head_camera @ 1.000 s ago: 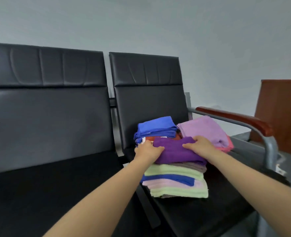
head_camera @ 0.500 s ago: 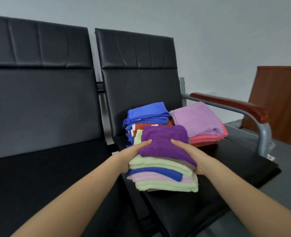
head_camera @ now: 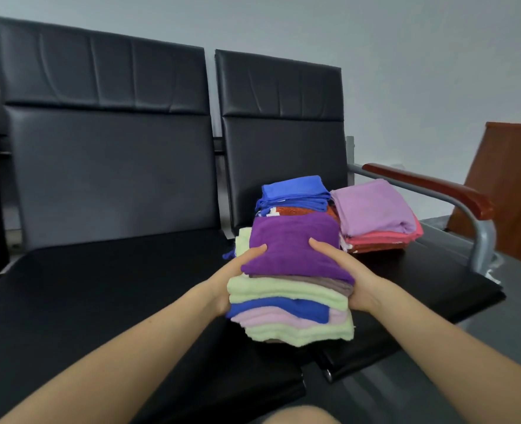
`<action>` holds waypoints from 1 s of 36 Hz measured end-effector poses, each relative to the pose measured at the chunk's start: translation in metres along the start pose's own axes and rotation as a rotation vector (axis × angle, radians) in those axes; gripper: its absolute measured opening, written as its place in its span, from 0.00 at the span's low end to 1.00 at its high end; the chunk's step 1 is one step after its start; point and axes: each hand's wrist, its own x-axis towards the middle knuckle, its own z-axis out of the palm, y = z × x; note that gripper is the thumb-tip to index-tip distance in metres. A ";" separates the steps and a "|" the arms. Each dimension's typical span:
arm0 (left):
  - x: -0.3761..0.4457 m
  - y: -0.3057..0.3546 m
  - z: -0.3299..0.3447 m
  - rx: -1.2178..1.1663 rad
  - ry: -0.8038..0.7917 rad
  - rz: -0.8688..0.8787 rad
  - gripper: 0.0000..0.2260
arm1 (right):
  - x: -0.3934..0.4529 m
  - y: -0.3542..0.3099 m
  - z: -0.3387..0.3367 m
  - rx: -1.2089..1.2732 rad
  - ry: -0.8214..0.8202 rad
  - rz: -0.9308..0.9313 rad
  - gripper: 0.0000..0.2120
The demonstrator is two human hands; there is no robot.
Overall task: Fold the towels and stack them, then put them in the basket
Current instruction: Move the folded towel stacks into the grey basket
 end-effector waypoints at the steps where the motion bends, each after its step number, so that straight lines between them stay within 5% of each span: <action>1: -0.008 0.004 -0.004 0.008 0.007 0.022 0.15 | 0.000 0.000 0.009 -0.006 -0.014 -0.010 0.16; 14: -0.082 0.061 -0.137 0.275 0.244 0.185 0.19 | 0.091 0.031 0.142 -0.137 -0.184 -0.065 0.13; 23: -0.051 0.092 -0.233 0.186 0.437 0.108 0.12 | 0.206 0.059 0.201 -0.098 -0.107 0.039 0.17; 27: -0.051 0.102 -0.232 0.149 0.448 0.016 0.12 | 0.214 0.064 0.201 -0.071 -0.012 0.129 0.32; 32: -0.062 0.121 -0.206 0.138 0.517 -0.021 0.10 | 0.191 0.036 0.210 -0.083 0.118 0.228 0.31; 36: -0.082 0.164 -0.179 0.129 0.544 0.007 0.17 | 0.165 -0.018 0.225 -0.083 0.145 0.262 0.34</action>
